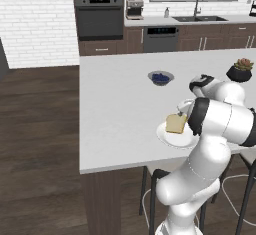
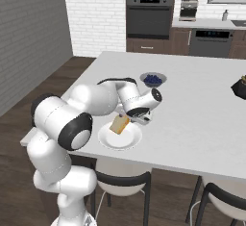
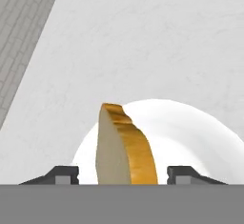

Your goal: Start the toaster. Once the lever pops up, take the bread to the plate on the dining counter.

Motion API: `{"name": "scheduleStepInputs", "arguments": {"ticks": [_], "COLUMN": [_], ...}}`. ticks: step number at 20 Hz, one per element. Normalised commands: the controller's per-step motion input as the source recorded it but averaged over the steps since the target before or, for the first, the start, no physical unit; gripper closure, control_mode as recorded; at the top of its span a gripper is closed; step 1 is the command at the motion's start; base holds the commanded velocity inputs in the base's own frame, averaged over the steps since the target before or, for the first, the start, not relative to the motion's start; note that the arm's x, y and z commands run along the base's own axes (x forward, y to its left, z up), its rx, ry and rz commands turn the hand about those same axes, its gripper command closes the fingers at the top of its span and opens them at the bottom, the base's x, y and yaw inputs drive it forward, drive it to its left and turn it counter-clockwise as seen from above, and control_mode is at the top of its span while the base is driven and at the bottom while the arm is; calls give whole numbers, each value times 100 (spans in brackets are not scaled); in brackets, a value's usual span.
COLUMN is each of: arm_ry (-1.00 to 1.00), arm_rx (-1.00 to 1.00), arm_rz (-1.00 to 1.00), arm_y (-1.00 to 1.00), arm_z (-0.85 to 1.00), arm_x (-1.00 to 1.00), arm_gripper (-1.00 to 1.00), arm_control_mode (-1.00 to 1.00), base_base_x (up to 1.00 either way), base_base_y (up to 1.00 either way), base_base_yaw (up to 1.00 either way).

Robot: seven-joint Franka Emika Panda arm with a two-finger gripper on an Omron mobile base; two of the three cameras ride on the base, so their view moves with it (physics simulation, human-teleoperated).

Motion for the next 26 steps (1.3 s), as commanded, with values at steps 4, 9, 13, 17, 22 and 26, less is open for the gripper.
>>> {"name": "scheduleStepInputs", "arguments": {"ticks": [4, 9, 13, 17, 22, 26], "arm_ry": [0, 2, 2, 2, 6, 0], "arm_rx": [0, 0, -3, -20, -36, -38], "arm_rz": [0, -1, -5, -8, -5, -9], "arm_y": [-15, -18, 0, -2, 6, 50], "arm_z": [0, 0, 0, 0, 14, 64], "arm_x": [-4, -25, -32, -6, -4, -55], "arm_gripper": [-100, -100, -100, -100, -100, -100], "arm_control_mode": [-100, -100, -100, -100, -100, -100], "base_base_x": [0, 0, 0, 0, 0, 0], "base_base_y": [0, 0, 0, 0, 0, 0], "base_base_yaw": [0, 0, 0, 0, 0, 0]}}
